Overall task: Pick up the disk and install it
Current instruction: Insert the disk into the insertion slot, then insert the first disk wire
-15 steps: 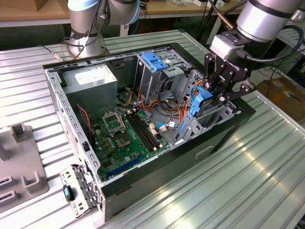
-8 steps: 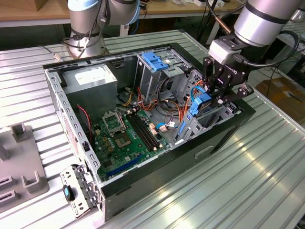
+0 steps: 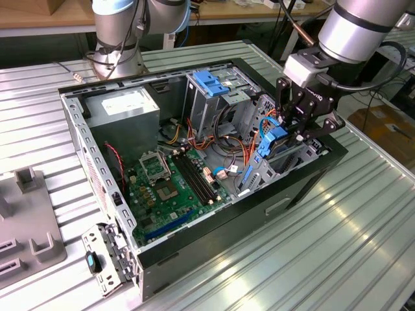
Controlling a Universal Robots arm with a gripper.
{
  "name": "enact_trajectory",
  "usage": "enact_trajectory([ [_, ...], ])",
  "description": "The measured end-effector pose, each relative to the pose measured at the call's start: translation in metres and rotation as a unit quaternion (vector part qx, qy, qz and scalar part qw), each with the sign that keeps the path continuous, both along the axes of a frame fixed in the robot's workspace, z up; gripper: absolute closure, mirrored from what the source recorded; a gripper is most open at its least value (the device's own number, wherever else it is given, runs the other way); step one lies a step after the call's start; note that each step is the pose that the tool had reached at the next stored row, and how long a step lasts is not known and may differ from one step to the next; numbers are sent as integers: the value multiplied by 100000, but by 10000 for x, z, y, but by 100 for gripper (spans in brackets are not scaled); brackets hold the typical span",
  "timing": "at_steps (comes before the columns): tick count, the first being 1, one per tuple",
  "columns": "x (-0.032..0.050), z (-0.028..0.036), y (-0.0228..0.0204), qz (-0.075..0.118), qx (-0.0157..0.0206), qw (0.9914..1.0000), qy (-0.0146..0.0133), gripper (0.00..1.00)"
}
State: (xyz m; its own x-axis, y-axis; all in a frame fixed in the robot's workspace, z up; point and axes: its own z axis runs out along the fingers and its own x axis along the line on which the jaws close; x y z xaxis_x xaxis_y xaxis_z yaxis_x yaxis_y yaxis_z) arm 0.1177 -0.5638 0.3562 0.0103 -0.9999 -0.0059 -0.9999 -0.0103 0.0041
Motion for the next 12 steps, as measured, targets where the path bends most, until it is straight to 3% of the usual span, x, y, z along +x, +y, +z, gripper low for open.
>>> enact_trajectory([
  [3, 0, 0, 0, 0, 1, 100000, -1, 64],
  [4, 0, -1, 0, 0, 2, 100000, -1, 58],
  [12, -8, -11, 0, -2, -1, 100000, 0, 58],
])
